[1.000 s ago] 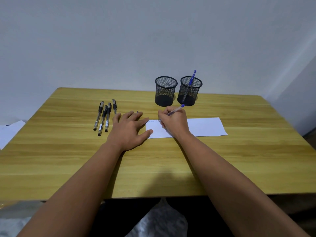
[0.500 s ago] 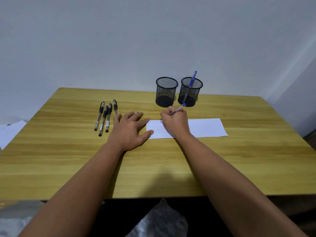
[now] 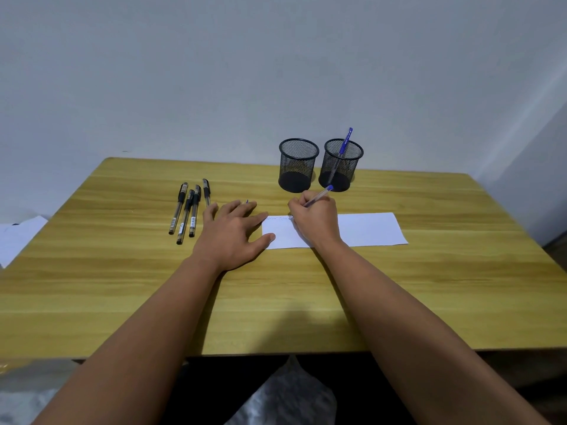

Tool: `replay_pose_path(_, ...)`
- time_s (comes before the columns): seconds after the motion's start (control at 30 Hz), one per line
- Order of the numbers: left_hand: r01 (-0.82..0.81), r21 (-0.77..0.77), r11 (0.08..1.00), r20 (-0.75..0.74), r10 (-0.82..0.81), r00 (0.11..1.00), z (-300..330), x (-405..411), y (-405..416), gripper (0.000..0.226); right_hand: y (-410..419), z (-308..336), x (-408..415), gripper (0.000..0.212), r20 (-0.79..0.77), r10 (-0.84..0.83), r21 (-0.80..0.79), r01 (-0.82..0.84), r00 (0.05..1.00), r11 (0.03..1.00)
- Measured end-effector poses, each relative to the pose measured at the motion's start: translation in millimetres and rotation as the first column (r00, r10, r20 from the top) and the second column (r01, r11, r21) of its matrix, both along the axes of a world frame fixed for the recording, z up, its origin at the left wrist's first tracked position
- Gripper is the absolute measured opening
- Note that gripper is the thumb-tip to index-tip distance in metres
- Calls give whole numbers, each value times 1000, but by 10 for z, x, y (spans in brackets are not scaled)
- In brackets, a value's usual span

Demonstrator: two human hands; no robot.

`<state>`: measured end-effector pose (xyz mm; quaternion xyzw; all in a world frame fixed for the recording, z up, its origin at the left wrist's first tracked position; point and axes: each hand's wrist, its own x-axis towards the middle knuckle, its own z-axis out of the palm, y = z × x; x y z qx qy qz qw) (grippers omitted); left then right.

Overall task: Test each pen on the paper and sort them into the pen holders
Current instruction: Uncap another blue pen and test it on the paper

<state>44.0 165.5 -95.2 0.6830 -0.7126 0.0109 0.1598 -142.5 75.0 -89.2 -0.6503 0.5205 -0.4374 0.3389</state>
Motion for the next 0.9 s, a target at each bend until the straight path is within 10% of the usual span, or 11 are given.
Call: replay_pose_path(0.9, -4, -4, 1000, 4, 4, 1000, -13, 9, 3, 66, 35, 23, 19, 45, 10, -15, 0, 15, 1000, 1000)
